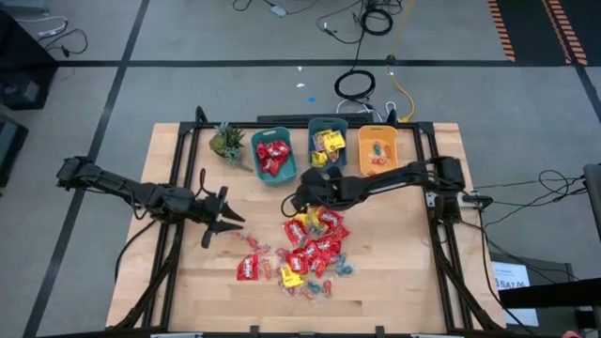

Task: Sort candy
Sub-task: Put the red gummy candy into the yellow bin

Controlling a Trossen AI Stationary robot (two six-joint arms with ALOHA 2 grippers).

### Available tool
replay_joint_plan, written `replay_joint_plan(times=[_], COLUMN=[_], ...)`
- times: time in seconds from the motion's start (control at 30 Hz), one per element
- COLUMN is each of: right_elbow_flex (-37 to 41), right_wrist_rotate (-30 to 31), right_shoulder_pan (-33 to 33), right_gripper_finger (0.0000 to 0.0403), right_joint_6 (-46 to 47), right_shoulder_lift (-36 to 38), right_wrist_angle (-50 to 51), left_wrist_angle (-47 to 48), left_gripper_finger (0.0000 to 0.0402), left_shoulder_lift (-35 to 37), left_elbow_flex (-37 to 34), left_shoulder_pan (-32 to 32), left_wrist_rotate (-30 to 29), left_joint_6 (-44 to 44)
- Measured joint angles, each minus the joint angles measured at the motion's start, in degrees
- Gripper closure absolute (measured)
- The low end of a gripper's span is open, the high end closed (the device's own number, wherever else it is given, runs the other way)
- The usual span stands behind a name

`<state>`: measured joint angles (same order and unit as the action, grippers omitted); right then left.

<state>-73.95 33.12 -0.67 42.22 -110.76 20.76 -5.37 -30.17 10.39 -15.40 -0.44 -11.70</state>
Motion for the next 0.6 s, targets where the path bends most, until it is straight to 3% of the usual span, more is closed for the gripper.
replay_joint_plan(times=[0.33, 0.6], right_elbow_flex=[0.0, 0.0], right_wrist_rotate=[2.0, 5.9], right_shoulder_pan=[-1.4, -0.5], right_gripper_finger=[0.0403, 0.0403], right_joint_6=[1.1, 17.5], right_shoulder_lift=[13.1, 24.1], right_wrist_angle=[9.3, 34.0], left_wrist_angle=[-2.0, -3.3], left_gripper_finger=[0.0294, 0.0294], left_shoulder_lift=[0.0, 0.0], left_elbow_flex=[0.0, 0.1], left_shoulder_pan=[0.0, 0.0], left_wrist_rotate=[-1.3, -3.6], left_joint_6=[0.0, 0.5])
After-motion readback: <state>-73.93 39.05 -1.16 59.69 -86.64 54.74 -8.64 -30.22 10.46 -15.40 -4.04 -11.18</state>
